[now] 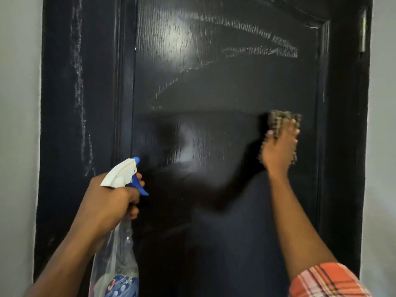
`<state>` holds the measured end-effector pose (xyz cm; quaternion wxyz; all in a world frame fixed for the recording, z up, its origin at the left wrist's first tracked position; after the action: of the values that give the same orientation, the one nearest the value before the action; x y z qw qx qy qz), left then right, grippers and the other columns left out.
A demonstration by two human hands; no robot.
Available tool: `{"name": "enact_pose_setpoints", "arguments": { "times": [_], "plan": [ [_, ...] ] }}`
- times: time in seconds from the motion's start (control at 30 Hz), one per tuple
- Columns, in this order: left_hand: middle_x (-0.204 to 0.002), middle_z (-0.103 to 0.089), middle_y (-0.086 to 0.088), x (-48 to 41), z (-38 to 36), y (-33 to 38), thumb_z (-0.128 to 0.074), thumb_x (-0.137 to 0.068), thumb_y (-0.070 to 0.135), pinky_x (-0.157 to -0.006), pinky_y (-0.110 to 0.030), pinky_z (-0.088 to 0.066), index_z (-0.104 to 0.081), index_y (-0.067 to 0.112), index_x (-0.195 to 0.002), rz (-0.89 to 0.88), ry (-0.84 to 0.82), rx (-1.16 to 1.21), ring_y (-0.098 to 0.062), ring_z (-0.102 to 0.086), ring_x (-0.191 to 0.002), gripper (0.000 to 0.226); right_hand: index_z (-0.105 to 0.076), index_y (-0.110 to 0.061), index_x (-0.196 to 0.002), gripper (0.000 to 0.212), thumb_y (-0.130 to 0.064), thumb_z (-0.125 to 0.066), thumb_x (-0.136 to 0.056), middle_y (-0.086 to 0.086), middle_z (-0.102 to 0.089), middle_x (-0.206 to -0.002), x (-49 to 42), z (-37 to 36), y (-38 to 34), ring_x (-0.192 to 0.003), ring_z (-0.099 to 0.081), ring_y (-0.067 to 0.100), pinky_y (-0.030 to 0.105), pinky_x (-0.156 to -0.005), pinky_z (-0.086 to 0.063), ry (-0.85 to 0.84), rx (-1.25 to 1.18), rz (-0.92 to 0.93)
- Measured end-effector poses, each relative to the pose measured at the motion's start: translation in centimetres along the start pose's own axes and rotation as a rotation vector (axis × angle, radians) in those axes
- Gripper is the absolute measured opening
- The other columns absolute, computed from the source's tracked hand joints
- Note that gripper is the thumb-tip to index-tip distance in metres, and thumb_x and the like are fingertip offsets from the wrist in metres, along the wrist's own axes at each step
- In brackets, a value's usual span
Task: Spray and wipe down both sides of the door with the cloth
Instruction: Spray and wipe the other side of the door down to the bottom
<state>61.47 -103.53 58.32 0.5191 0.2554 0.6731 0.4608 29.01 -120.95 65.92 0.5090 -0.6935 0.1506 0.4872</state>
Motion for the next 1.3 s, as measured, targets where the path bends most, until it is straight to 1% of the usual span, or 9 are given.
{"name": "enact_pose_setpoints", "arguments": {
  "times": [0.1,0.17,0.43,0.57,0.93,1.03,1.13,1.23,1.3],
  "plan": [
    [-0.094,-0.070,-0.015,-0.4,-1.4,0.8,-0.051,-0.075,-0.018,-0.052,-0.034,-0.045,-0.068,0.006,-0.095,-0.003,-0.015,0.015,-0.024,-0.050,-0.054,0.036,-0.033,0.005,-0.144,0.053,-0.017,-0.048,-0.099,0.023,-0.025,-0.156,-1.9,1.1,0.4,-0.146,-0.016,0.039,0.042,-0.118,-0.014,0.065,-0.050,-0.185],
    [-0.094,-0.070,-0.016,-0.8,-2.3,1.3,-0.050,-0.076,-0.018,-0.052,-0.034,-0.045,-0.068,0.005,-0.095,-0.003,-0.020,0.024,-0.022,-0.049,-0.051,0.035,-0.035,0.008,-0.142,0.053,-0.017,-0.049,-0.098,0.025,-0.024,-0.155,-1.5,0.1,-2.2,-0.146,-0.017,0.040,0.042,-0.119,-0.013,0.057,-0.034,-0.142],
    [-0.091,-0.070,-0.021,-3.0,-1.5,3.0,-0.049,-0.072,-0.017,-0.048,-0.031,-0.042,-0.068,0.003,-0.091,-0.067,0.122,0.063,-0.021,-0.044,-0.044,0.033,-0.025,-0.009,-0.152,0.071,-0.012,-0.051,-0.086,0.008,-0.017,-0.161,9.1,-7.3,-19.1,-0.149,-0.008,0.030,0.040,-0.121,0.001,-0.201,-0.023,0.750],
    [-0.086,-0.071,-0.020,-3.6,0.2,3.8,-0.049,-0.071,-0.017,-0.049,-0.030,-0.044,-0.069,0.003,-0.088,-0.101,0.186,0.025,-0.019,-0.045,-0.042,0.033,-0.027,-0.012,-0.152,0.070,-0.012,-0.050,-0.086,0.004,-0.019,-0.161,9.6,-8.7,-19.3,-0.150,-0.009,0.025,0.037,-0.121,0.001,-0.276,0.020,0.909],
    [-0.094,-0.068,-0.024,-4.8,0.7,6.6,-0.047,-0.073,-0.015,-0.051,-0.031,-0.043,-0.065,-0.003,-0.096,-0.158,0.088,-0.017,-0.020,-0.044,-0.043,0.031,-0.023,-0.001,-0.151,0.058,-0.016,-0.044,-0.099,0.015,-0.018,-0.160,-4.2,-1.5,-5.9,-0.148,-0.012,0.035,0.041,-0.120,-0.010,0.089,-0.050,-0.065],
    [-0.093,-0.071,-0.019,-5.3,0.4,6.9,-0.048,-0.074,-0.014,-0.050,-0.030,-0.044,-0.066,0.001,-0.095,-0.164,0.055,-0.007,-0.019,-0.045,-0.043,0.031,-0.030,0.004,-0.147,0.058,-0.021,-0.048,-0.098,0.023,-0.024,-0.156,-4.1,-1.7,-7.1,-0.145,-0.022,0.037,0.041,-0.117,-0.016,0.103,-0.045,-0.188],
    [-0.087,-0.073,-0.011,-6.3,-0.3,6.6,-0.050,-0.071,-0.012,-0.045,-0.028,-0.044,-0.068,0.005,-0.092,-0.161,0.020,0.020,-0.016,-0.045,-0.039,0.033,-0.026,0.003,-0.148,0.065,-0.021,-0.050,-0.093,0.029,-0.029,-0.151,-0.6,-3.9,-12.6,-0.136,-0.033,0.042,0.043,-0.113,-0.023,0.049,0.002,0.074],
    [-0.084,-0.075,-0.005,-7.7,-0.9,5.8,-0.053,-0.060,-0.003,-0.043,-0.028,-0.046,-0.067,0.013,-0.087,-0.086,-0.013,0.036,-0.014,-0.045,-0.035,0.034,-0.030,-0.005,-0.150,0.065,-0.012,-0.049,-0.089,0.015,-0.024,-0.158,4.3,-6.4,-17.1,-0.146,-0.018,0.035,0.042,-0.120,-0.010,-0.104,-0.019,0.574],
    [-0.087,-0.075,-0.005,-8.3,-1.6,5.5,-0.052,-0.048,0.004,-0.040,-0.028,-0.043,-0.066,0.015,-0.086,-0.032,-0.036,0.046,-0.015,-0.043,-0.033,0.042,-0.027,-0.011,-0.152,0.062,-0.016,-0.047,-0.094,0.005,-0.018,-0.161,5.2,-6.8,-17.3,-0.150,-0.008,0.027,0.039,-0.122,-0.003,-0.182,0.029,0.732]
  ]
}}
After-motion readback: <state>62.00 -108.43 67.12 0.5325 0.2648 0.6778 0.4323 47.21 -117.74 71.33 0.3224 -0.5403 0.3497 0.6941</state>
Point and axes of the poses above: each hand's wrist, its own x-axis away from the middle knuckle, its own z-axis out of the back of the hand, y = z × x, the point moved 1 cm from there along -x, towards the middle knuckle
